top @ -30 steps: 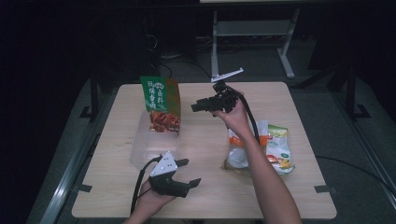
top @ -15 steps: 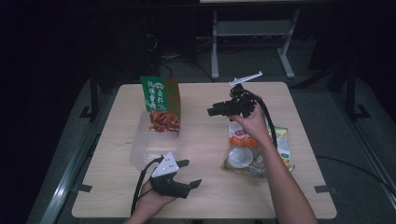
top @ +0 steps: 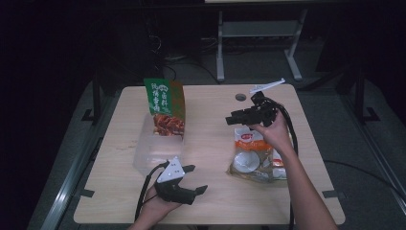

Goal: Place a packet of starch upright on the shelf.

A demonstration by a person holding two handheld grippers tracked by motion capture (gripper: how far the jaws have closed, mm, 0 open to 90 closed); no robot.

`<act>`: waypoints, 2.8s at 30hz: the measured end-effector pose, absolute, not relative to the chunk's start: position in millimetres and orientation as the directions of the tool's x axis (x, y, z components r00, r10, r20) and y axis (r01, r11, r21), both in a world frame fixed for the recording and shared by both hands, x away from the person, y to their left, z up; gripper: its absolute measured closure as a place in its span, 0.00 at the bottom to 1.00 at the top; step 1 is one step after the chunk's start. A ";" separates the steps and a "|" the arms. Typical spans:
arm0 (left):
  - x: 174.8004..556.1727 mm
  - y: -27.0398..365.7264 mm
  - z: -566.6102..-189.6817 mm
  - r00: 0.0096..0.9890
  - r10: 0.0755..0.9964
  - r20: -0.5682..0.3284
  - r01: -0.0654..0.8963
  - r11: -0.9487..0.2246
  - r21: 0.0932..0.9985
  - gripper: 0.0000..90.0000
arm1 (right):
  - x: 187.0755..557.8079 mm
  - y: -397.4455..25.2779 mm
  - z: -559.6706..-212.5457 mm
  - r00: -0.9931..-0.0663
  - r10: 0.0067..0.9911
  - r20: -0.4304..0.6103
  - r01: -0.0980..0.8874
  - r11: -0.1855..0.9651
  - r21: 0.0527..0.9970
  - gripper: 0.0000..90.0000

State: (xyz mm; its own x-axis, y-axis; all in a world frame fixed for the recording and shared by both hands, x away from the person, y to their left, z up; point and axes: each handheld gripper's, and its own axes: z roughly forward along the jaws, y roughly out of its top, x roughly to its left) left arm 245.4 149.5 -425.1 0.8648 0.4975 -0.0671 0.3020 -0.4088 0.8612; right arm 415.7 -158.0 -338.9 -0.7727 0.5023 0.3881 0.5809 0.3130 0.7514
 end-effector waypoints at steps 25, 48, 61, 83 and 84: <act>245.2 147.1 -426.0 0.868 0.491 -0.066 0.303 -0.421 0.855 0.24 | 387.2 -208.5 -356.3 -0.725 0.557 0.405 0.630 0.300 0.716 0.52; 244.5 144.6 -427.0 0.870 0.489 -0.065 0.305 -0.431 0.849 0.24 | 364.5 -251.8 -377.7 -0.656 0.618 0.434 0.691 0.259 0.675 0.52; 244.7 143.7 -427.4 0.871 0.488 -0.065 0.308 -0.437 0.845 0.24 | 356.8 -269.4 -392.6 -0.616 0.656 0.437 0.719 0.241 0.652 0.52; 244.2 142.3 -428.3 0.873 0.483 -0.066 0.307 -0.439 0.845 0.24 | 359.4 -275.8 -414.1 -0.566 0.697 0.440 0.761 0.236 0.604 0.57; 244.1 142.2 -428.3 0.873 0.483 -0.066 0.307 -0.440 0.844 0.24 | 359.5 -276.2 -414.3 -0.564 0.695 0.445 0.762 0.232 0.604 0.57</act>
